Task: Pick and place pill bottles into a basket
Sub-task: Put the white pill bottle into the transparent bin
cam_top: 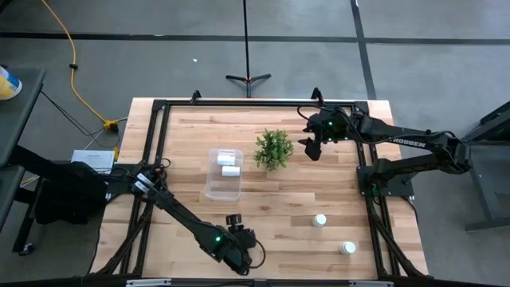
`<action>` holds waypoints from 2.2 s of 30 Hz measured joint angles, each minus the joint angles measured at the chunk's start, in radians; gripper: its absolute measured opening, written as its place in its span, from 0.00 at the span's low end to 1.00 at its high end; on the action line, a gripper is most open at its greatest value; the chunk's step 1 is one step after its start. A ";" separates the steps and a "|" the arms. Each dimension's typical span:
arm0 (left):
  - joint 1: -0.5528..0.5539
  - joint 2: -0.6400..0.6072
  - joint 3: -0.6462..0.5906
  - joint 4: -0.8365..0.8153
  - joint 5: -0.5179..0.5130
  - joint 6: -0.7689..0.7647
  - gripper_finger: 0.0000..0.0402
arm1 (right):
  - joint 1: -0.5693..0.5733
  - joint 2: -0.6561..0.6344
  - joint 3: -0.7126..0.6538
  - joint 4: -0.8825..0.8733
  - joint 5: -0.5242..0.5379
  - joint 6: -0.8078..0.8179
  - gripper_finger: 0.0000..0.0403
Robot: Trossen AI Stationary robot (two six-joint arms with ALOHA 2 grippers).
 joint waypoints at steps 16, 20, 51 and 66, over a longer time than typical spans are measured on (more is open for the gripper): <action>0.078 -0.079 0.209 -0.397 0.118 0.226 0.52 | 0.000 0.000 0.000 -0.018 0.050 0.000 0.56; 0.088 -0.115 0.227 -0.521 0.114 0.243 0.52 | 0.000 0.001 0.000 -0.020 0.055 0.003 0.56; 0.459 -0.246 0.225 -0.817 0.226 0.628 0.51 | -0.003 0.002 0.000 -0.035 0.148 -0.053 0.56; 0.626 -0.230 0.225 -0.884 0.352 0.717 0.51 | -0.003 0.002 0.000 0.003 0.166 -0.053 0.56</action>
